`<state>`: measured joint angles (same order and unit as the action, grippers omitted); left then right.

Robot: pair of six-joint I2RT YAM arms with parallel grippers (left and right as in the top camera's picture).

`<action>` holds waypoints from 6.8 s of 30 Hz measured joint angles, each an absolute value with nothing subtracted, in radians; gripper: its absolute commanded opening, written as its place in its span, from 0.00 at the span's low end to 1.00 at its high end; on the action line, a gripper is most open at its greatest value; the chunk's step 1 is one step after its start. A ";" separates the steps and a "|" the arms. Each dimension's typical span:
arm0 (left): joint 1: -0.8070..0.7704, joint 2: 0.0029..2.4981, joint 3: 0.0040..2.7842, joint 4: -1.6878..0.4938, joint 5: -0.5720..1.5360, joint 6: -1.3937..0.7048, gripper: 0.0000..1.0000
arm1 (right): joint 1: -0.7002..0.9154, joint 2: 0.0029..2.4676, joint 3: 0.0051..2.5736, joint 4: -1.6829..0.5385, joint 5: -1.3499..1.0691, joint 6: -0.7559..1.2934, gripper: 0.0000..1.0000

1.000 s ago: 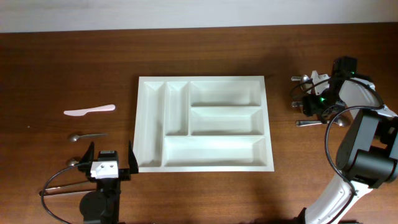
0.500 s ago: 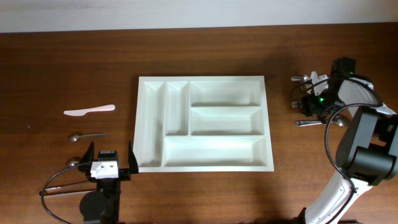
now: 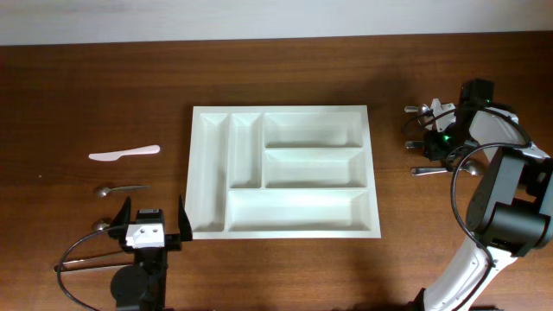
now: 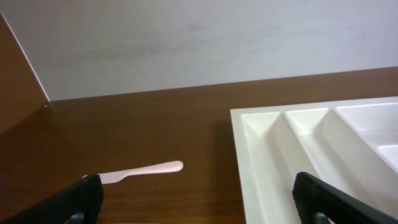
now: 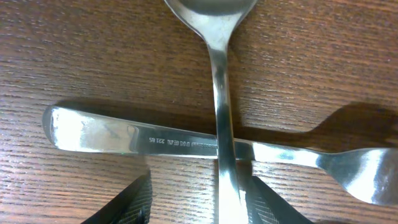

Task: Pack container

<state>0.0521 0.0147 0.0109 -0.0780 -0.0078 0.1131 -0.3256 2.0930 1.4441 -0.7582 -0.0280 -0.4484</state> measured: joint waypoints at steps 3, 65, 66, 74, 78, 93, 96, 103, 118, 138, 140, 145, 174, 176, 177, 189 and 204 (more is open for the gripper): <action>0.052 0.015 0.011 -0.078 -0.008 0.113 0.99 | -0.326 2.093 1.444 -0.757 -0.028 -0.448 0.33; 0.052 0.015 0.011 -0.078 -0.008 0.113 0.99 | -0.232 2.133 2.053 -1.306 -0.171 -0.313 0.04; 0.052 0.015 0.011 -0.078 -0.008 0.113 0.99 | -0.211 2.133 2.065 -1.316 -0.179 -0.297 0.04; 0.052 0.015 0.011 -0.078 -0.008 0.113 0.99 | 0.031 2.133 2.108 -1.338 -0.213 -0.132 0.04; 0.052 0.015 0.011 -0.078 -0.008 0.113 0.99 | 0.123 2.133 2.108 -1.325 -0.220 -0.046 0.04; 0.052 0.015 0.011 -0.078 -0.008 0.113 0.99 | 0.300 2.133 2.107 -1.194 -0.218 0.603 0.04; 0.052 0.015 0.011 -0.078 -0.008 0.113 0.99 | 0.318 2.133 2.101 -1.190 -0.169 0.810 0.09; 0.052 0.015 0.011 -0.078 -0.008 0.113 0.99 | 0.323 2.133 2.000 -1.186 -0.107 1.318 0.11; 0.052 0.015 0.011 -0.078 -0.008 0.113 0.99 | 0.361 2.133 1.847 -1.027 -0.094 1.678 0.20; 0.052 0.015 0.011 -0.078 -0.008 0.113 0.99 | 0.003 2.143 1.990 -1.222 -0.049 1.337 0.99; 0.052 0.015 0.011 -0.078 -0.008 0.113 0.99 | -0.086 2.143 2.002 -1.312 -0.046 1.323 0.99; 0.052 0.015 0.011 -0.078 -0.008 0.113 0.99 | -0.262 2.144 2.003 -1.575 -0.020 1.304 0.99; 0.052 0.015 0.011 -0.078 -0.008 0.113 0.99 | -0.360 2.144 1.763 -1.248 0.080 1.016 0.99; 0.052 0.015 0.011 -0.078 -0.008 0.113 0.99 | -0.360 2.144 1.757 -1.228 0.077 1.015 0.99; 0.052 0.015 0.011 -0.078 -0.008 0.113 0.99 | -0.360 2.144 1.755 -1.221 0.078 1.015 0.99; 0.052 0.015 0.011 -0.078 -0.008 0.113 0.99 | -0.360 2.144 1.636 -1.118 0.059 1.008 0.99; 0.052 0.015 0.011 -0.078 -0.008 0.113 0.99 | -0.361 2.144 1.589 -1.027 0.059 1.010 0.99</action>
<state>0.0521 0.0147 0.0109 -0.0780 -0.0078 0.1131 -0.3607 2.1445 1.5890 -1.0267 0.0589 1.0096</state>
